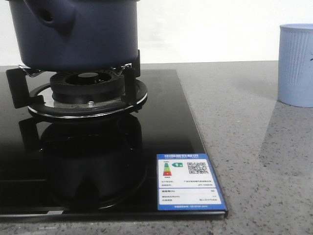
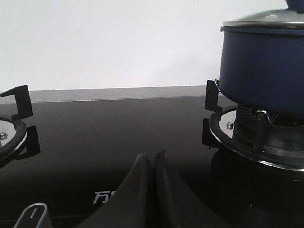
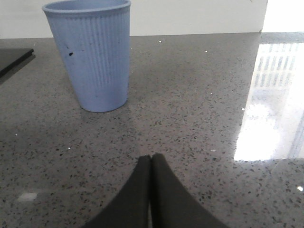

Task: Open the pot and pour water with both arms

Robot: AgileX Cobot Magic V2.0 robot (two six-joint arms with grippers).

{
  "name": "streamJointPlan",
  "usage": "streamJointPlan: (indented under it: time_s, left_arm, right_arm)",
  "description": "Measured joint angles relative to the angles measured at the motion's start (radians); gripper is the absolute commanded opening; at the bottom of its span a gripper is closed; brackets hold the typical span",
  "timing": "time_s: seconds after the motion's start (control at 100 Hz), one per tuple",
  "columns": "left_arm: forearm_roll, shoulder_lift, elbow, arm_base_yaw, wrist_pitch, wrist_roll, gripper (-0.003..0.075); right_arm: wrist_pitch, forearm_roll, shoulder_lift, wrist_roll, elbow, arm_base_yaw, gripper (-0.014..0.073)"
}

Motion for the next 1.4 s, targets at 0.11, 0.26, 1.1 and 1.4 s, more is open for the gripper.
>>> streamJointPlan:
  time_s: [0.11, 0.26, 1.1, 1.4]
  left_arm:
    - [0.000, 0.000, 0.000, 0.000, 0.000, 0.000, -0.0016]
    - [0.000, 0.000, 0.000, 0.000, 0.000, 0.000, -0.0016]
    - [0.000, 0.000, 0.000, 0.000, 0.000, 0.000, -0.0016]
    - [0.000, 0.000, 0.000, 0.000, 0.000, 0.000, -0.0016]
  right_arm:
    - [0.000, 0.000, 0.000, 0.000, 0.000, 0.000, -0.0061]
    - [0.000, 0.000, 0.000, 0.000, 0.000, 0.000, -0.0061]
    - [-0.017, 0.000, 0.000, 0.000, 0.000, 0.000, -0.0061]
    - [-0.045, 0.000, 0.000, 0.000, 0.000, 0.000, -0.0061]
